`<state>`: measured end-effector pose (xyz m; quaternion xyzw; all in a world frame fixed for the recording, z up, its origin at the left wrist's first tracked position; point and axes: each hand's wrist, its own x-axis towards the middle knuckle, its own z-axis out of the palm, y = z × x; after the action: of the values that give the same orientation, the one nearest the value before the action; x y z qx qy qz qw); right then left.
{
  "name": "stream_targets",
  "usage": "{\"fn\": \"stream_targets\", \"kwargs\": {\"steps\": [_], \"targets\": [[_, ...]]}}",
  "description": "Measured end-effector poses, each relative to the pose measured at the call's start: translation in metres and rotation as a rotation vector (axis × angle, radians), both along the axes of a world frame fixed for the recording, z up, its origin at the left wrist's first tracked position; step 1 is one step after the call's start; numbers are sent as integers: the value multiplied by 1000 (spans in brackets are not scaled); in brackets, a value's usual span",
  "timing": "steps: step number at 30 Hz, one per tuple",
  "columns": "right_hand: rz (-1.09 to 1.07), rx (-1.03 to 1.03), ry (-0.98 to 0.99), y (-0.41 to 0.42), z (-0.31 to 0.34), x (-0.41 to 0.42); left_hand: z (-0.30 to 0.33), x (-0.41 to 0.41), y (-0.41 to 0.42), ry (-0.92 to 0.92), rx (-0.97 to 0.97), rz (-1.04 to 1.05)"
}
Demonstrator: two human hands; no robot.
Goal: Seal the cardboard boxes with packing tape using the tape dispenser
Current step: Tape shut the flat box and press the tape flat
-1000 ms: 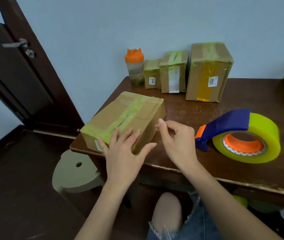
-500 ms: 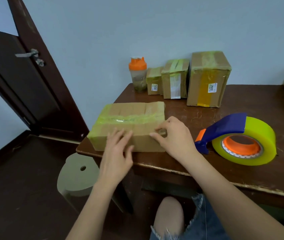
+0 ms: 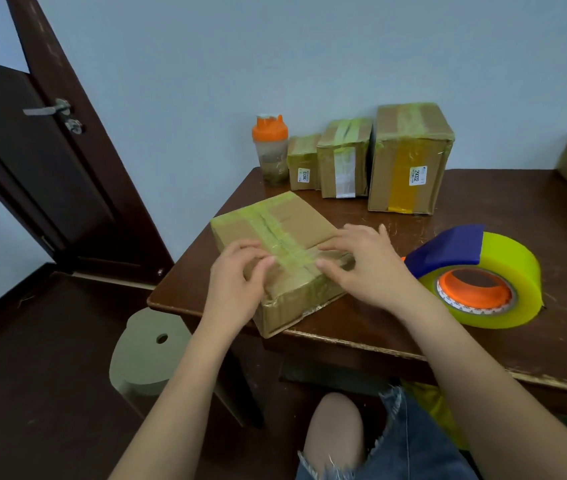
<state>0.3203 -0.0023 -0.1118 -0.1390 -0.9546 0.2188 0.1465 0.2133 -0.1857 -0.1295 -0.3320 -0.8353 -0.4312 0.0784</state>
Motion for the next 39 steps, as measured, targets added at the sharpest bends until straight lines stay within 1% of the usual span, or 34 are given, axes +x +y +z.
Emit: {"fn": "stream_targets", "kwargs": {"steps": [2, 3, 4, 6, 8, 9, 11, 16, 19, 23, 25, 28, 29, 31, 33, 36, 39], "targets": [[57, -97, -142, 9, -4, 6, 2, 17, 1, -80, -56, -209], [77, -142, -177, 11, -6, 9, -2, 21, 1, -82, -113, -276], [85, -161, -174, 12, -7, 11, -6, 20, 2, -59, -132, -299], [45, -100, -128, 10, -5, 13, -12, 12, 1, -5, -59, -238], [0, 3, -103, 6, 0, 14, -16, 6, 0, 36, 21, -107], [-15, 48, -106, 3, 1, 15, -18, 4, -1, 48, 58, -40], [-30, 143, -116, -4, 3, 17, -20, 1, -2, 36, 123, 17], [-29, 262, -96, -12, 4, 21, -21, -8, -7, 37, 93, -48], [-59, 268, -80, -15, 3, 21, -24, -10, -9, 93, 95, -86], [-123, 281, -19, -19, 0, 23, -28, -7, -4, 132, 109, -42], [-140, 282, -67, -19, 2, 23, -28, -5, -2, 141, 59, -62], [-113, 230, -172, -14, 14, 24, -20, 2, 5, 114, -131, -114], [-114, 227, -172, -10, 21, 27, -16, 7, 8, 125, -213, -92], [-160, 277, -119, 2, 38, 38, -8, 17, 17, 220, -325, -51], [-231, 320, -115, 17, 54, 54, -2, 29, 29, 285, -303, -102], [-292, 323, -256, 41, 64, 74, 0, 47, 54, 252, -234, -270], [-266, 300, -388, 51, 57, 81, -12, 59, 73, 255, -294, -327]]}}
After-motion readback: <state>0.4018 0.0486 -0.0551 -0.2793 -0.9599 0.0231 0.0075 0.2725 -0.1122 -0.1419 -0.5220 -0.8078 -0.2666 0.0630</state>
